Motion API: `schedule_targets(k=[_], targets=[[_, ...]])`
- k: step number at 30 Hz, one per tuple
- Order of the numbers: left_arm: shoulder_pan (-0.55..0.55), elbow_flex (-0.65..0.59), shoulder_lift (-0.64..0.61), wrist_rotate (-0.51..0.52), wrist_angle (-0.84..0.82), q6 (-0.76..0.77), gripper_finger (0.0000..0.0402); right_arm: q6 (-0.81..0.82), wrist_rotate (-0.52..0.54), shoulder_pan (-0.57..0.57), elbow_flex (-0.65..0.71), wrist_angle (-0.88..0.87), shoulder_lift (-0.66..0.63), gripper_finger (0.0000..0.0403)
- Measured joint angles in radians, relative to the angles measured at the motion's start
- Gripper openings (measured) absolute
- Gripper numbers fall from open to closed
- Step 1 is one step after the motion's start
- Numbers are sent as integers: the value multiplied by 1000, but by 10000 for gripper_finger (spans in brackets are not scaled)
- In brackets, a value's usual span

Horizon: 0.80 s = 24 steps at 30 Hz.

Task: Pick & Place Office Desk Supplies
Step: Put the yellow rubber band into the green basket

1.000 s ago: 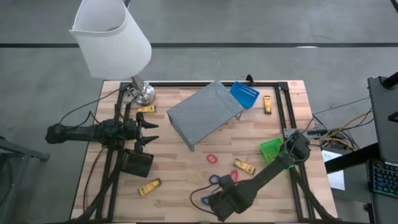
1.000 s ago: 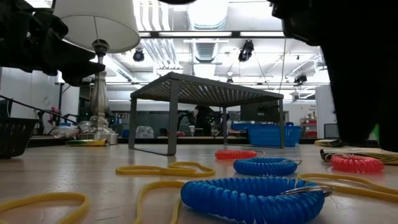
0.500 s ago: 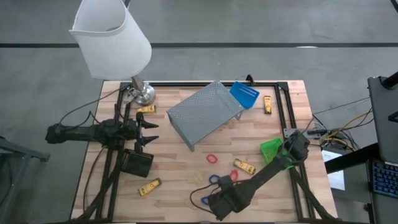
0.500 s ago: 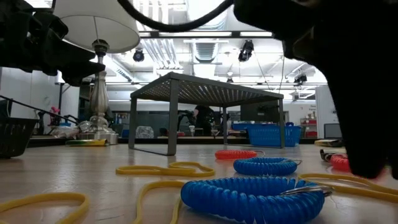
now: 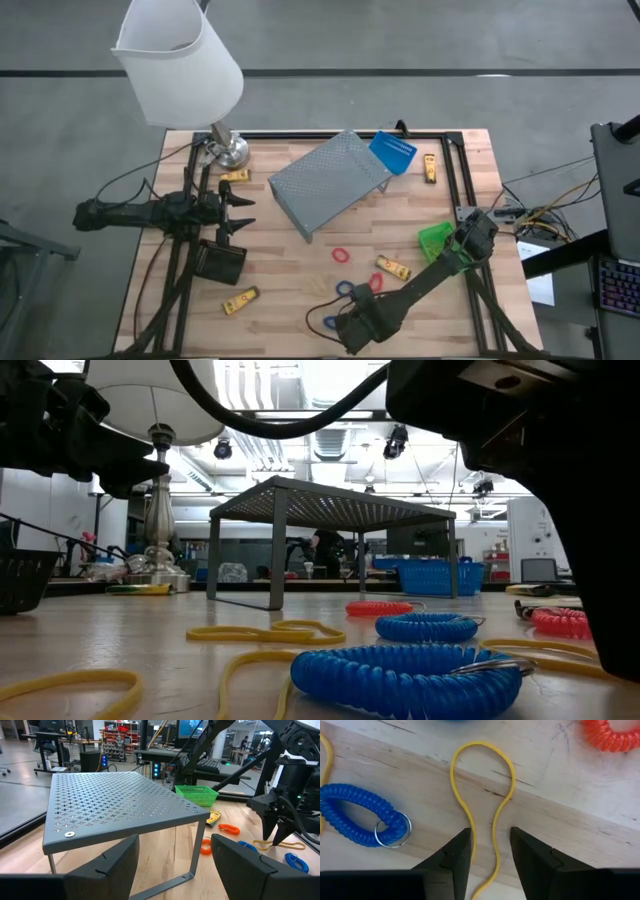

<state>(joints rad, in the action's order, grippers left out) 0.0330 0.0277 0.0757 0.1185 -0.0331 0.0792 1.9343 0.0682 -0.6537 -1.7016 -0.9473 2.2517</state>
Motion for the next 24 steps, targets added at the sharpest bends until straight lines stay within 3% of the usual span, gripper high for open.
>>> schedule_targets(k=[13, 24], targets=[[0, 0, 0, 0, 0, 0, 253, 5, 0, 0, 2, -6, 2, 14], [0, 0, 0, 0, 0, 0, 253, 4, 11, -1, 4, -9, -10, 8]])
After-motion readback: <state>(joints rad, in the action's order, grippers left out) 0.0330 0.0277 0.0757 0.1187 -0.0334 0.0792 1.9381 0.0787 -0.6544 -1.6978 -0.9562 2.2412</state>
